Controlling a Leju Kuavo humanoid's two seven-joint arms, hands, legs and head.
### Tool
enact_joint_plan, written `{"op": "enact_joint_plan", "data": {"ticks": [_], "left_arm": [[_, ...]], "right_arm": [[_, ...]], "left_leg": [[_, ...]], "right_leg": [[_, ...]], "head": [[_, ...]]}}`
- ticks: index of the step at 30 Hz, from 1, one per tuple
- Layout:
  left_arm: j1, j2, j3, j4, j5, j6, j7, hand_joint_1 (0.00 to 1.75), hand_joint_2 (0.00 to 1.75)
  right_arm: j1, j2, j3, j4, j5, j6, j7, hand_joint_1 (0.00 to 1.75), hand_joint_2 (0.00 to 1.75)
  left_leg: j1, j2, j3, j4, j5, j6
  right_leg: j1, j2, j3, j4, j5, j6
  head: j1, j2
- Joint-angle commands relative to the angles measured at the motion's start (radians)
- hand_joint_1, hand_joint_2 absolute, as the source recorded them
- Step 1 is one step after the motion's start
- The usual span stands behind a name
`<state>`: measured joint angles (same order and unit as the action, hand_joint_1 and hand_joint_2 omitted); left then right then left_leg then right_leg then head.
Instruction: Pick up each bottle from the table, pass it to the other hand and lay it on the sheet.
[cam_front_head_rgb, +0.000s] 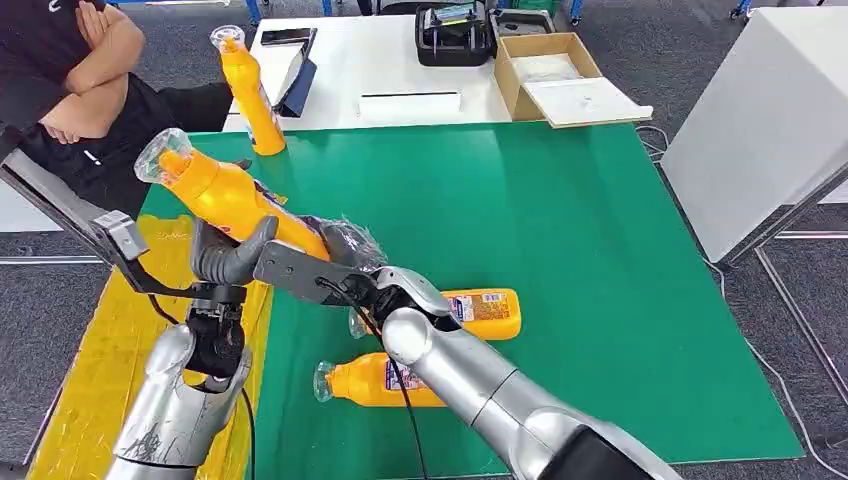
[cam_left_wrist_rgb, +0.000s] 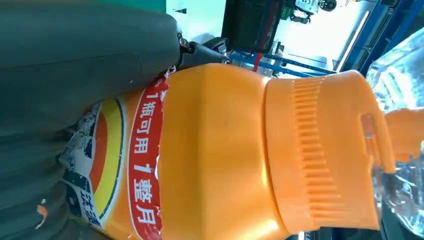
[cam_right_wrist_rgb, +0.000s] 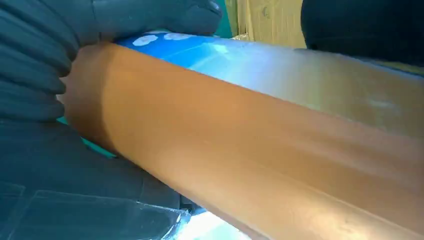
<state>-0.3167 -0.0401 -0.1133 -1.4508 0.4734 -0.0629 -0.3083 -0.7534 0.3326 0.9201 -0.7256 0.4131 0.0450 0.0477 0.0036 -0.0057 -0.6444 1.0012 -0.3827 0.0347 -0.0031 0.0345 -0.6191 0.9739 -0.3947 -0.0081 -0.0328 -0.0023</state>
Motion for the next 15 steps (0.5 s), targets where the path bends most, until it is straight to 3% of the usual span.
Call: {"op": "enact_joint_plan", "data": {"ticks": [1, 2, 3, 5, 8, 11, 15], "left_arm": [[-0.082, -0.014, -0.011, 0.029, 0.009, -0.006, 0.003, 1.75, 1.75], [-0.078, -0.011, -0.009, 0.027, 0.009, -0.006, 0.002, 1.75, 1.75], [-0.072, -0.007, -0.004, 0.023, 0.01, -0.006, 0.0, 1.75, 1.75], [-0.069, -0.005, 0.0, 0.021, 0.011, -0.007, -0.001, 1.75, 1.75], [-0.038, -0.008, 0.031, -0.006, 0.009, -0.01, -0.004, 1.75, 1.75], [-0.011, -0.001, 0.039, -0.018, 0.003, -0.023, -0.004, 1.75, 1.75], [-0.019, 0.007, 0.033, 0.012, 0.007, -0.043, -0.016, 1.75, 1.75]], "right_arm": [[0.027, -0.014, 0.045, 0.029, 0.015, 0.018, -0.008, 1.75, 1.75], [0.024, -0.031, 0.03, 0.006, 0.019, 0.0, -0.021, 0.8, 1.75], [0.022, -0.047, 0.013, -0.012, 0.007, 0.018, -0.042, 0.0, 0.0], [0.018, -0.056, 0.007, -0.019, 0.004, 0.027, -0.045, 0.0, 0.0], [0.043, -0.137, -0.136, -0.195, -0.018, -0.032, -0.039, 0.0, 0.0], [0.083, -0.206, -0.246, -0.37, -0.027, -0.005, -0.033, 0.0, 0.0], [0.109, -0.234, -0.285, -0.431, -0.029, 0.02, -0.03, 0.0, 0.0]], "left_leg": [[0.001, -0.005, 0.002, 0.0, 0.0, -0.002], [0.001, -0.006, 0.003, 0.001, -0.001, -0.003], [0.001, -0.005, 0.003, 0.0, 0.0, -0.002], [0.001, -0.004, 0.001, 0.0, 0.0, -0.001], [0.001, -0.005, 0.002, 0.001, -0.001, -0.002], [0.0, -0.006, 0.001, 0.001, -0.001, -0.002], [0.0, -0.005, 0.0, 0.0, 0.0, -0.001]], "right_leg": [[0.001, -0.007, 0.004, 0.0, -0.002, 0.0], [0.001, -0.009, 0.006, 0.0, -0.003, 0.0], [0.001, -0.008, 0.005, 0.0, -0.002, 0.0], [0.001, -0.005, 0.002, -0.001, -0.001, 0.0], [0.001, -0.008, 0.004, 0.0, -0.002, 0.001], [0.001, -0.009, 0.004, 0.0, -0.002, 0.001], [0.0, -0.007, 0.003, 0.0, -0.001, 0.001]], "head": [[0.0, 0.0], [0.0, 0.0], [0.0, 0.0], [0.0, 0.0], [0.0, 0.0], [0.0, 0.0], [0.0, 0.0]]}}
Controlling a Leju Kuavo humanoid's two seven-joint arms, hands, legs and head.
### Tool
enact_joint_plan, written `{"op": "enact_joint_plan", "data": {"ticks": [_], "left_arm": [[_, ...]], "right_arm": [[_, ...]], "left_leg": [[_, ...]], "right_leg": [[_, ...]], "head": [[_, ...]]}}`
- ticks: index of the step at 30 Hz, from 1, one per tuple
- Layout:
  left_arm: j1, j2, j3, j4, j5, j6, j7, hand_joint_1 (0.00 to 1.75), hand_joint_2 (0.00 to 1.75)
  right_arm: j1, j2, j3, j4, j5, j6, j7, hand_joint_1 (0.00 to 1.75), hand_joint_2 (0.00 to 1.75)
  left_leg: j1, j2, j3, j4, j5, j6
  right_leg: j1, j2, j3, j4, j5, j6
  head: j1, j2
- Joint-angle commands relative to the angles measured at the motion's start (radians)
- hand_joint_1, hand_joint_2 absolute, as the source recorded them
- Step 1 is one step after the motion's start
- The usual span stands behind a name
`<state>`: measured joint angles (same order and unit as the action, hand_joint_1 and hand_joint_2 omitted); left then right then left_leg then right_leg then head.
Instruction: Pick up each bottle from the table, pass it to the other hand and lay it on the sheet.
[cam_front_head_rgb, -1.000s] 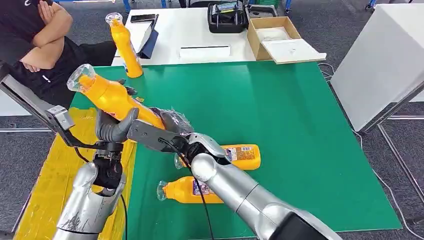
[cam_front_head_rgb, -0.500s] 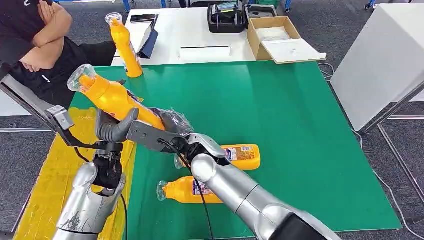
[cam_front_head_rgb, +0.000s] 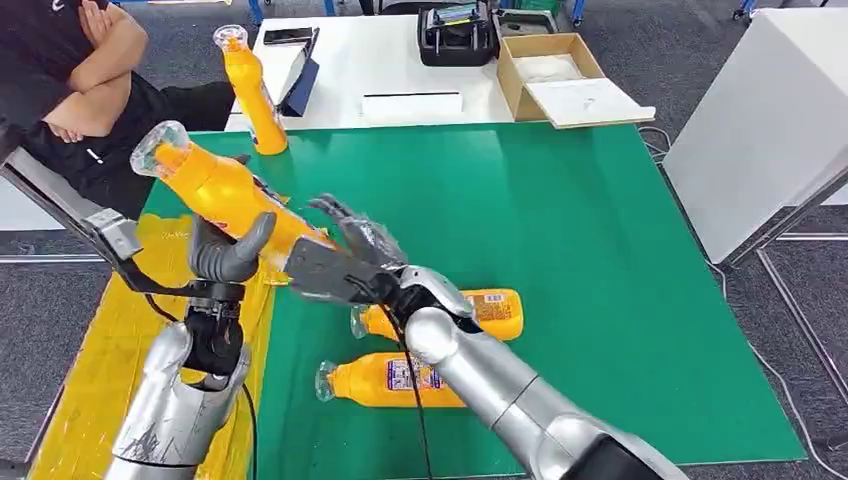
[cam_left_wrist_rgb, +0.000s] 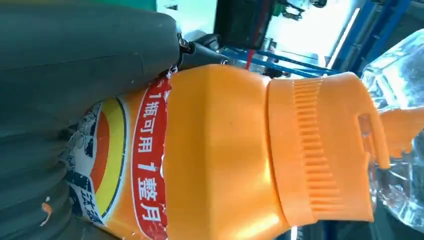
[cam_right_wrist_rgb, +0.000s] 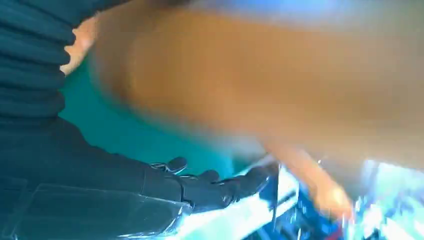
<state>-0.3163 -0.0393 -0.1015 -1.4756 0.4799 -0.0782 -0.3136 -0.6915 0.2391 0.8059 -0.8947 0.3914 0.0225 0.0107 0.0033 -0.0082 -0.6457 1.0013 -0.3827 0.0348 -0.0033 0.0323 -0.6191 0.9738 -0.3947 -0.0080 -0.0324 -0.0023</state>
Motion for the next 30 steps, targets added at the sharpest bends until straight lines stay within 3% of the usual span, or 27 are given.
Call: {"op": "enact_joint_plan", "data": {"ticks": [1, 14, 15, 16, 18, 23, 25, 26, 30], "left_arm": [[-0.024, 0.005, 0.018, 0.041, 0.0, -0.028, -0.012, 1.75, 1.75], [-0.035, 0.011, 0.026, 0.027, -0.068, 0.031, -0.047, 1.75, 1.75], [-0.085, 0.05, 0.029, 0.008, -0.739, 0.572, -0.112, 1.75, 1.75], [-0.091, 0.066, 0.028, 0.028, -0.862, 0.633, -0.093, 1.75, 1.75], [-0.089, 0.068, 0.039, 0.036, -0.862, 0.634, -0.094, 1.75, 1.75], [-0.086, 0.061, 0.038, 0.043, -0.866, 0.633, -0.102, 1.75, 1.75], [-0.092, 0.081, 0.036, 0.088, -1.072, 0.776, -0.1, 1.75, 1.75], [-0.087, 0.052, 0.124, 0.098, -1.227, 0.776, -0.131, 1.75, 1.75], [-0.08, 0.012, 0.294, 0.205, -1.391, 0.776, -0.312, 1.75, 1.75]], "right_arm": [[0.05, -0.141, -0.17, -0.257, -0.003, 0.045, 0.005, 0.0, 0.0], [0.064, -0.159, -0.184, -0.269, 0.005, 0.039, 0.0, 0.0, 0.0], [0.137, -0.242, -0.268, -0.43, 0.036, 0.029, 0.026, 0.0, 0.0], [0.15, -0.261, -0.291, -0.452, 0.035, 0.035, 0.024, 0.0, 0.0], [0.159, -0.281, -0.307, -0.461, 0.032, 0.044, 0.017, 0.0, 0.0], [0.16, -0.267, -0.311, -0.455, 0.036, 0.05, 0.014, 0.0, 0.0], [0.166, -0.289, -0.321, -0.459, 0.044, 0.042, 0.018, 0.0, 0.0], [0.172, -0.31, -0.34, -0.466, 0.038, 0.039, 0.011, 0.0, 0.0], [0.15, -0.354, -0.389, -0.425, -0.018, 0.082, -0.028, 0.0, 0.0]], "left_leg": [[0.0, -0.004, 0.003, 0.001, -0.001, -0.002], [0.0, -0.003, 0.002, 0.0, -0.001, -0.002], [0.0, -0.003, 0.003, 0.001, -0.002, -0.002], [0.001, -0.007, 0.001, 0.002, -0.001, -0.002], [0.001, -0.008, 0.004, 0.003, -0.002, -0.003], [0.0, -0.003, 0.002, 0.001, -0.001, -0.001], [-0.001, -0.002, 0.005, 0.002, -0.003, -0.003], [0.0, -0.002, 0.002, 0.0, -0.001, -0.002], [-0.001, -0.002, 0.002, 0.0, 0.0, -0.001]], "right_leg": [[0.0, -0.007, 0.005, 0.0, -0.002, 0.001], [0.0, -0.004, 0.003, 0.0, -0.001, 0.0], [0.0, -0.005, 0.005, 0.001, -0.002, 0.0], [0.001, -0.009, 0.003, 0.001, -0.003, 0.0], [0.001, -0.012, 0.007, 0.002, -0.005, 0.001], [0.0, -0.005, 0.003, 0.0, -0.001, 0.001], [0.0, -0.006, 0.006, 0.002, -0.003, 0.001], [0.0, -0.004, 0.003, 0.0, -0.001, 0.0], [-0.001, -0.003, 0.002, 0.0, 0.0, 0.0]], "head": [[0.0, 0.0], [0.0, 0.0], [0.0, 0.0], [0.0, 0.0], [-0.001, 0.0], [0.0, 0.0], [0.0, 0.0], [0.0, 0.0], [0.0, 0.0]]}}
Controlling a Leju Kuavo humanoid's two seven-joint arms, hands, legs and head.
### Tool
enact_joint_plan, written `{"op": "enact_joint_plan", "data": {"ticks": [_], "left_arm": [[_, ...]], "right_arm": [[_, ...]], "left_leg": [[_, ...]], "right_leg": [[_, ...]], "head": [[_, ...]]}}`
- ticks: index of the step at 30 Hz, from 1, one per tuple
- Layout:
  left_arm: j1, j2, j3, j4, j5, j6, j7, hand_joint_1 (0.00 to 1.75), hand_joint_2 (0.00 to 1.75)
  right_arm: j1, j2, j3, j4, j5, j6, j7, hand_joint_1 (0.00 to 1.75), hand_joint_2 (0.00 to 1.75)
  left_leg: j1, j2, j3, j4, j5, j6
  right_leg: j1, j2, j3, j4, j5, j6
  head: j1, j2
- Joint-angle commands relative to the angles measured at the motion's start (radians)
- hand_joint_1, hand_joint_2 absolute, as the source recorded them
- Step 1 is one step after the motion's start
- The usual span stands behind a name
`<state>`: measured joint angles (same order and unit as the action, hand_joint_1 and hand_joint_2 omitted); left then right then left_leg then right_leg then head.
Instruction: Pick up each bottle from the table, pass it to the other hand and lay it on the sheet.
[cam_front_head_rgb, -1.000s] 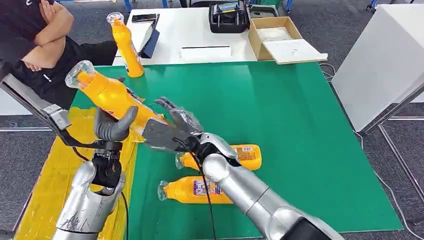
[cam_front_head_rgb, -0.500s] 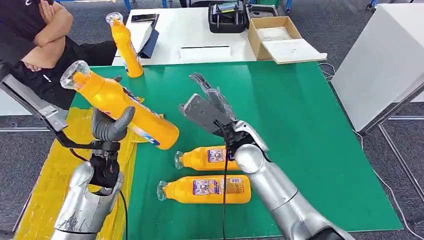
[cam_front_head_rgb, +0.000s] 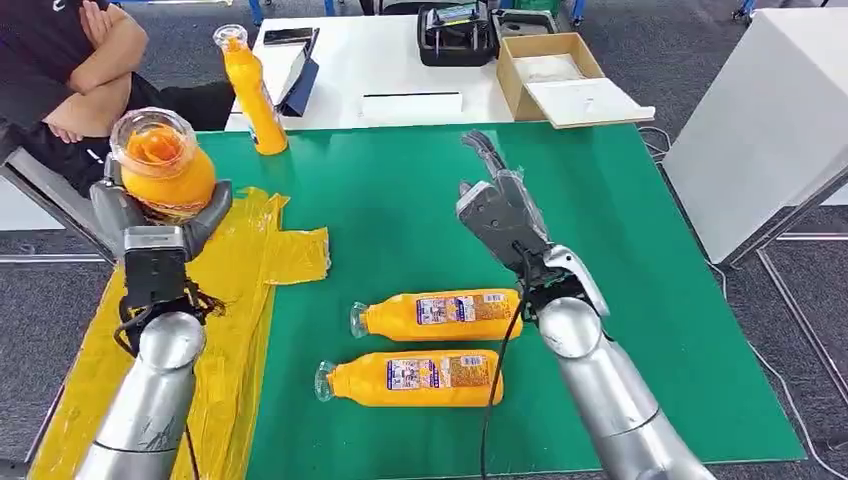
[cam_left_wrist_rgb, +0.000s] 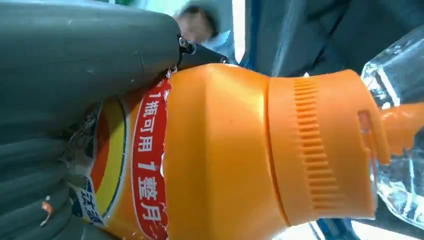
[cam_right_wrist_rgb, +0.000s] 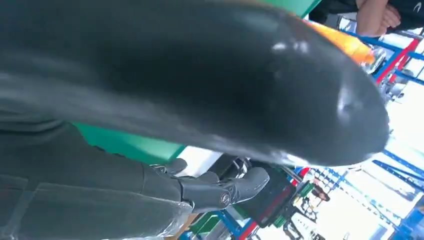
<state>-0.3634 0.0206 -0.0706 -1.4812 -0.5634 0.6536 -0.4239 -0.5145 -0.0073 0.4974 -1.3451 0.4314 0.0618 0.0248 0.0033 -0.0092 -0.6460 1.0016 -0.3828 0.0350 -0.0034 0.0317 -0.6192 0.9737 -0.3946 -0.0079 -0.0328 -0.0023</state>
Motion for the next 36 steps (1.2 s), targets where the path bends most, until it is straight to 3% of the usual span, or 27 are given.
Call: {"op": "enact_joint_plan", "data": {"ticks": [1, 8, 11, 12, 13, 14, 15, 16, 19, 23, 28, 36], "left_arm": [[-0.024, -0.068, 0.31, 0.213, -0.415, 0.045, -0.237, 1.75, 1.75], [0.015, -0.1, 0.388, 0.275, -0.675, 0.045, -0.274, 1.75, 1.75], [0.008, -0.08, 0.428, 0.334, -0.789, 0.045, -0.249, 1.75, 1.75], [0.039, -0.012, 0.327, 0.333, -0.744, 0.045, -0.151, 1.75, 1.75], [0.039, -0.012, 0.327, 0.333, -0.744, 0.045, -0.151, 1.75, 1.75], [0.041, -0.026, 0.371, 0.35, -0.75, 0.045, -0.188, 1.75, 1.75], [0.02, 0.018, 0.37, 0.415, -0.733, 0.045, -0.187, 1.75, 1.75], [0.036, -0.017, 0.403, 0.4, -0.777, 0.045, -0.192, 1.75, 1.75], [0.039, -0.023, 0.508, 0.484, -0.823, 0.045, -0.26, 1.75, 1.75], [0.083, 0.02, 0.439, 0.576, -0.897, 0.045, -0.132, 1.75, 1.75], [0.095, 0.038, 0.401, 0.643, -0.922, 0.045, -0.09, 1.75, 1.75], [0.1, 0.094, 0.23, 0.809, -0.913, 0.045, -0.007, 1.75, 1.75]], "right_arm": [[-0.03, -0.11, -0.081, 0.034, -0.063, 0.054, -0.049, 0.0, 0.0], [-0.068, -0.115, -0.054, 0.079, -0.089, 0.08, -0.065, 0.0, 0.0], [-0.107, -0.115, -0.023, 0.118, -0.108, 0.092, -0.072, 0.0, 0.0], [-0.106, -0.114, -0.021, 0.114, -0.107, 0.094, -0.065, 0.0, 0.0], [-0.106, -0.114, -0.021, 0.114, -0.107, 0.094, -0.065, 0.0, 0.0], [-0.108, -0.11, -0.009, 0.133, -0.105, 0.088, -0.086, 0.0, 0.0], [-0.12, -0.109, 0.002, 0.141, -0.114, 0.087, -0.088, 0.0, 0.0], [-0.124, -0.109, 0.003, 0.145, -0.116, 0.087, -0.088, 0.0, 0.0], [-0.159, -0.109, 0.026, 0.167, -0.135, 0.095, -0.088, 0.0, 0.0], [-0.193, -0.09, 0.039, 0.204, -0.142, 0.113, -0.093, 0.0, 0.0], [-0.202, -0.082, 0.053, 0.229, -0.158, 0.106, -0.108, 0.0, 0.0], [-0.2, -0.09, 0.077, 0.238, -0.176, 0.083, -0.108, 0.0, 0.0]], "left_leg": [[-0.001, -0.001, 0.005, -0.001, -0.001, -0.002], [-0.002, 0.001, 0.005, -0.001, -0.001, -0.002], [-0.001, 0.001, 0.004, 0.0, -0.001, -0.002], [-0.001, 0.002, 0.003, -0.001, -0.001, -0.001], [-0.001, 0.003, 0.005, 0.0, -0.002, -0.002], [-0.001, 0.002, 0.003, -0.001, -0.001, -0.001], [-0.001, 0.003, 0.005, -0.001, -0.002, -0.002], [0.0, 0.004, 0.004, -0.001, -0.001, -0.002], [-0.001, 0.002, 0.006, -0.001, -0.002, -0.002], [-0.001, 0.002, 0.003, -0.002, -0.001, -0.001], [-0.001, 0.003, 0.005, -0.001, -0.001, -0.002], [-0.001, 0.001, 0.004, -0.001, -0.001, -0.002]], "right_leg": [[-0.001, -0.004, 0.005, 0.0, -0.002, 0.0], [-0.001, -0.002, 0.005, 0.0, -0.002, 0.0], [-0.001, -0.001, 0.003, 0.0, -0.001, 0.0], [-0.001, 0.001, 0.002, 0.0, -0.001, 0.0], [-0.001, 0.0, 0.004, 0.0, -0.001, 0.0], [-0.001, 0.0, 0.002, 0.0, -0.001, 0.0], [-0.001, 0.0, 0.004, 0.0, -0.001, 0.0], [0.0, 0.002, 0.003, 0.0, 0.0, 0.0], [-0.001, -0.001, 0.005, 0.001, -0.002, 0.0], [-0.001, 0.001, 0.003, 0.0, -0.001, 0.0], [-0.001, 0.001, 0.004, 0.0, -0.001, 0.0], [-0.001, -0.002, 0.004, 0.0, -0.001, 0.0]], "head": [[0.0, 0.0], [0.0, 0.0], [0.0, 0.0], [0.0, 0.0], [0.0, 0.0], [0.0, 0.0], [0.0, 0.0], [0.0, 0.0], [0.0, 0.0], [0.0, 0.0], [0.0, 0.0], [0.0, 0.0]]}}
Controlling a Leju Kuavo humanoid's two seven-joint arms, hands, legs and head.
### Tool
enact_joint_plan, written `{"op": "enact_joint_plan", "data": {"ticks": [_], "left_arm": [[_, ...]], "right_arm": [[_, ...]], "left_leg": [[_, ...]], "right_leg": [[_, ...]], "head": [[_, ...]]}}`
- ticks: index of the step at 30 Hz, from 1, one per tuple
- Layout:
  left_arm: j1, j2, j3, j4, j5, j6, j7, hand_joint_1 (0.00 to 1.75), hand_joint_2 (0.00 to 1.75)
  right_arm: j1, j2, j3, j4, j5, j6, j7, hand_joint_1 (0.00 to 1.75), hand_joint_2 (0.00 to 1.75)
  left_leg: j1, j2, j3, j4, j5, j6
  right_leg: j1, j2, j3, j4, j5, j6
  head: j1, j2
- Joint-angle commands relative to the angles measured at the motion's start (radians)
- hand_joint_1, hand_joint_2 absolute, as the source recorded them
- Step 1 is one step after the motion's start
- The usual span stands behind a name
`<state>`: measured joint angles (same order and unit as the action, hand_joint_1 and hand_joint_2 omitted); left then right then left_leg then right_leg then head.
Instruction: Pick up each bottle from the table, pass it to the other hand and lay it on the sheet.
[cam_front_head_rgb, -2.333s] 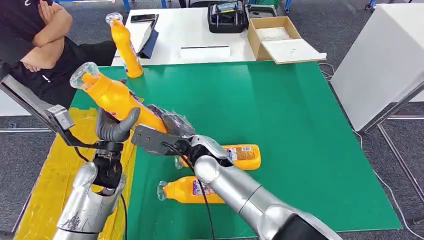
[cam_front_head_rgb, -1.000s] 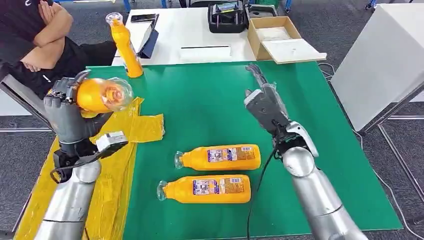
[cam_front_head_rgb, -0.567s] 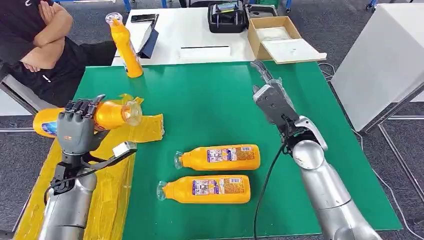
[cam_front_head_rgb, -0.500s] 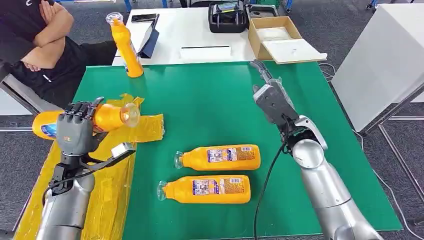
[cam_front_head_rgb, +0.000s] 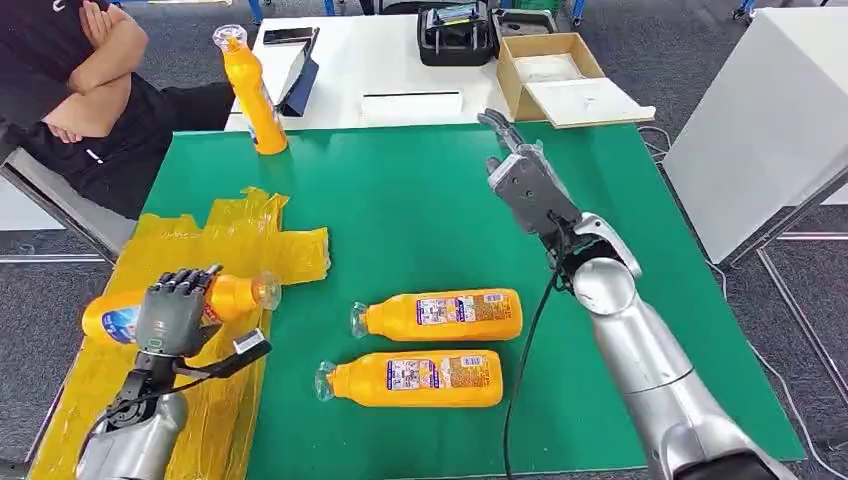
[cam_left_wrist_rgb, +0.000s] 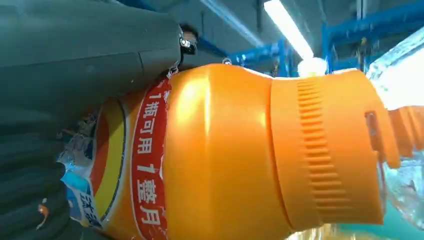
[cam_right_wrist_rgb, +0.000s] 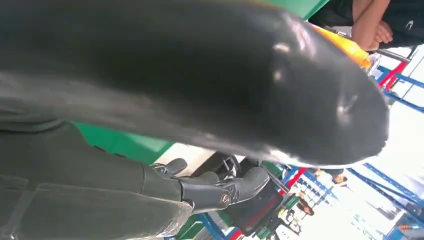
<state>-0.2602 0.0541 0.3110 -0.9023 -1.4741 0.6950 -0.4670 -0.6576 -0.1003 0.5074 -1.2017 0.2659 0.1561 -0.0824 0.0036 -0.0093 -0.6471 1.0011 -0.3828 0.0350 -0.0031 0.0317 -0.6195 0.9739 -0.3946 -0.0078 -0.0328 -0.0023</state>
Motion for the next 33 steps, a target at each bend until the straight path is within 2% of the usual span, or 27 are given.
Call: {"op": "enact_joint_plan", "data": {"ticks": [1, 9, 14, 18, 19, 20, 21, 22, 24, 26, 27, 30, 33], "left_arm": [[-0.003, 0.061, -0.151, 0.23, -0.002, 0.003, 0.036, 1.75, 1.75], [0.028, 0.047, -0.16, 0.216, 0.012, 0.003, 0.015, 1.75, 1.75], [0.081, 0.008, -0.243, 0.142, 0.005, 0.003, -0.027, 1.75, 1.75], [0.09, 0.004, -0.288, 0.15, 0.027, 0.003, -0.03, 1.75, 1.75], [0.093, 0.006, -0.295, 0.152, 0.031, 0.003, -0.035, 1.12, 1.75], [0.103, 0.011, -0.3, 0.117, 0.021, 0.003, -0.016, 0.0, 1.75], [0.097, 0.009, -0.292, 0.14, 0.035, 0.003, -0.033, 0.0, 0.0], [0.081, 0.027, -0.343, 0.17, 0.006, 0.003, -0.013, 0.0, 0.0], [0.094, 0.024, -0.328, 0.134, 0.046, 0.003, -0.066, 0.0, 0.0], [0.089, 0.022, -0.327, 0.136, 0.044, 0.003, -0.051, 0.0, 0.0], [0.089, 0.022, -0.324, 0.135, 0.055, 0.003, -0.06, 0.0, 0.0], [0.076, 0.02, -0.313, 0.145, 0.057, 0.003, -0.064, 0.0, 0.0], [0.066, 0.014, -0.294, 0.136, 0.063, 0.003, -0.069, 0.0, 0.0]], "right_arm": [[-0.057, 0.003, 0.067, 0.095, -0.011, -0.011, -0.001, 0.0, 0.0], [-0.055, 0.002, 0.072, 0.111, -0.006, -0.011, -0.011, 0.0, 0.0], [-0.1, 0.028, 0.084, 0.169, -0.004, -0.007, -0.028, 0.0, 0.0], [-0.12, 0.043, 0.097, 0.203, -0.009, 0.003, -0.035, 0.0, 0.0], [-0.124, 0.049, 0.1, 0.215, -0.009, 0.002, -0.037, 0.0, 0.0], [-0.135, 0.059, 0.105, 0.233, -0.008, 0.001, -0.04, 0.0, 0.0], [-0.144, 0.064, 0.111, 0.242, -0.004, 0.0, -0.043, 0.0, 0.0], [-0.161, 0.071, 0.117, 0.254, -0.009, 0.003, -0.045, 0.0, 0.0], [-0.157, 0.064, 0.117, 0.245, -0.014, -0.001, -0.043, 0.0, 0.0], [-0.147, 0.052, 0.117, 0.23, -0.018, -0.002, -0.042, 0.0, 0.0], [-0.141, 0.046, 0.117, 0.223, -0.018, -0.003, -0.042, 0.0, 0.0], [-0.13, 0.032, 0.117, 0.203, -0.025, -0.001, -0.039, 0.0, 0.0], [-0.128, 0.026, 0.12, 0.197, -0.029, 0.0, -0.032, 0.0, 0.0]], "left_leg": [[-0.001, 0.001, 0.003, -0.001, -0.001, -0.001], [-0.002, 0.001, 0.005, -0.001, -0.001, -0.001], [-0.003, 0.003, 0.008, -0.001, -0.002, -0.002], [-0.003, 0.002, 0.008, -0.001, -0.002, -0.002], [-0.002, 0.001, 0.007, -0.001, -0.001, -0.001], [-0.003, 0.002, 0.009, -0.001, -0.001, -0.002], [-0.002, 0.001, 0.008, -0.001, -0.001, -0.001], [-0.003, 0.002, 0.009, -0.001, -0.002, -0.002], [-0.003, 0.0, 0.007, -0.001, 0.0, -0.001], [-0.003, -0.005, 0.007, -0.001, 0.0, -0.001], [-0.003, -0.002, 0.01, 0.0, -0.002, -0.003], [-0.003, -0.012, 0.007, -0.001, 0.001, -0.001], [-0.006, -0.012, 0.008, -0.001, 0.0, -0.001]], "right_leg": [[-0.001, -0.001, 0.003, 0.0, -0.001, 0.0], [-0.001, -0.001, 0.004, 0.0, -0.001, 0.0], [-0.002, -0.001, 0.007, 0.0, -0.001, 0.001], [-0.002, -0.002, 0.007, 0.0, -0.001, 0.001], [-0.002, -0.002, 0.007, 0.0, 0.0, 0.001], [-0.002, -0.002, 0.008, 0.0, -0.001, 0.001], [-0.002, -0.002, 0.008, 0.0, 0.0, 0.001], [-0.002, -0.002, 0.009, 0.0, -0.001, 0.001], [-0.002, -0.003, 0.007, 0.0, -0.001, 0.001], [-0.002, -0.006, 0.008, 0.0, -0.001, 0.001], [-0.002, -0.007, 0.011, 0.0, -0.002, 0.001], [-0.002, -0.014, 0.009, -0.001, -0.002, 0.001], [-0.003, -0.015, 0.009, 0.0, -0.004, 0.004]], "head": [[0.0, 0.0], [0.0, 0.0], [0.0, 0.0], [0.0, 0.0], [0.0, 0.0], [0.0, 0.0], [0.0, 0.0], [0.0, 0.0], [0.0, 0.0], [0.0, 0.0], [0.0, 0.0], [0.0, 0.0], [0.0, 0.0]]}}
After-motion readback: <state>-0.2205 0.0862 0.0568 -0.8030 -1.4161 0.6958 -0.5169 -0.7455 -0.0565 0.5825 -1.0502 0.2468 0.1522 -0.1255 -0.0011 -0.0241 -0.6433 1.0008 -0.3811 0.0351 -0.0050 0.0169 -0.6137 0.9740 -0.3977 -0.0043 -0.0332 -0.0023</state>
